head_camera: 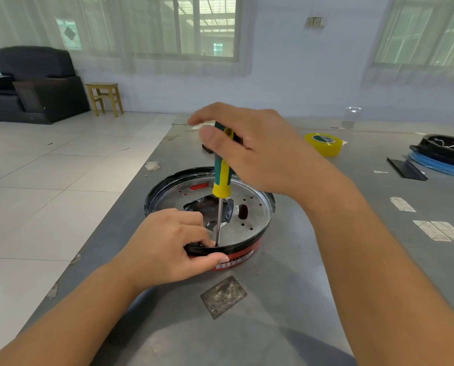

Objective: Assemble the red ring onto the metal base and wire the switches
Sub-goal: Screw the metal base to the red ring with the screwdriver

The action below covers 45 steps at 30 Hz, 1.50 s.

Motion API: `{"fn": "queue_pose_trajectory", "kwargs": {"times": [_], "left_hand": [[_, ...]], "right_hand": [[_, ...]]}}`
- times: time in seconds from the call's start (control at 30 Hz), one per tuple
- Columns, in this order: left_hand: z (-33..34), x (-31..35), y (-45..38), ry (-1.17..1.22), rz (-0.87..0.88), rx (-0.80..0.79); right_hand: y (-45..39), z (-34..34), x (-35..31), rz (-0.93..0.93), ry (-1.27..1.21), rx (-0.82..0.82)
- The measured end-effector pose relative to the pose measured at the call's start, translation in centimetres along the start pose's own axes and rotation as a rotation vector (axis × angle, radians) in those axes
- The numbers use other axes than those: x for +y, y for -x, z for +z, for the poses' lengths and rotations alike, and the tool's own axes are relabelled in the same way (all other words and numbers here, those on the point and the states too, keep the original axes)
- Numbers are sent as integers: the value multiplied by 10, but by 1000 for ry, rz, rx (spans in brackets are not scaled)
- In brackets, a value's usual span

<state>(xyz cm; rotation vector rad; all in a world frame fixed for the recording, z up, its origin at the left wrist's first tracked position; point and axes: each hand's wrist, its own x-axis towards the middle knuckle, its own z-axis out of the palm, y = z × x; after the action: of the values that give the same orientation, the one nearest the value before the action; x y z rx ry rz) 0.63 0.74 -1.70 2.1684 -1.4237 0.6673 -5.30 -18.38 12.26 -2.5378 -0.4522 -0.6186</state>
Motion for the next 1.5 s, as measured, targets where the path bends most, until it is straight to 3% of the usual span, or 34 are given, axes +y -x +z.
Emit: {"fn": "queue_pose_trajectory", "kwargs": {"times": [0.07, 0.13, 0.33, 0.47, 0.53, 0.63, 0.7, 0.87, 1.03, 1.1, 1.2, 1.33, 1.43, 1.5], "left_hand": [[-1, 0, 0, 2, -2, -4], [0, 0, -1, -3, -1, -11], [1, -1, 0, -2, 3, -22], [0, -2, 0, -2, -3, -22], [0, -2, 0, 4, -1, -27], [0, -2, -1, 6, 0, -23], [0, -1, -1, 9, 2, -19], [-1, -1, 0, 20, -10, -38], [-1, 0, -1, 19, -16, -46], [-2, 0, -1, 17, -14, -40], [-2, 0, -1, 17, -15, -49], [-2, 0, -1, 17, -21, -59], [-2, 0, 0, 18, -22, -47], [-1, 0, 0, 15, -22, -35]], "right_hand": [[2, -5, -1, 74, -255, -127], [4, -13, 2, 50, -357, -167], [4, -1, -2, -31, 16, 116], [3, -7, -4, 93, -300, -111], [3, -10, -2, 50, -219, -70], [4, -5, -4, 5, 47, 126], [3, 0, -4, 39, 133, 129], [4, -16, 2, 75, -389, -186], [5, -10, 4, -12, -70, 68], [3, -5, 3, 29, -9, 5], [5, -15, 4, 111, -270, -184], [9, -19, 4, -12, -201, -62], [6, -4, -3, -50, 85, 89], [3, 3, -8, -34, 134, 27]]}}
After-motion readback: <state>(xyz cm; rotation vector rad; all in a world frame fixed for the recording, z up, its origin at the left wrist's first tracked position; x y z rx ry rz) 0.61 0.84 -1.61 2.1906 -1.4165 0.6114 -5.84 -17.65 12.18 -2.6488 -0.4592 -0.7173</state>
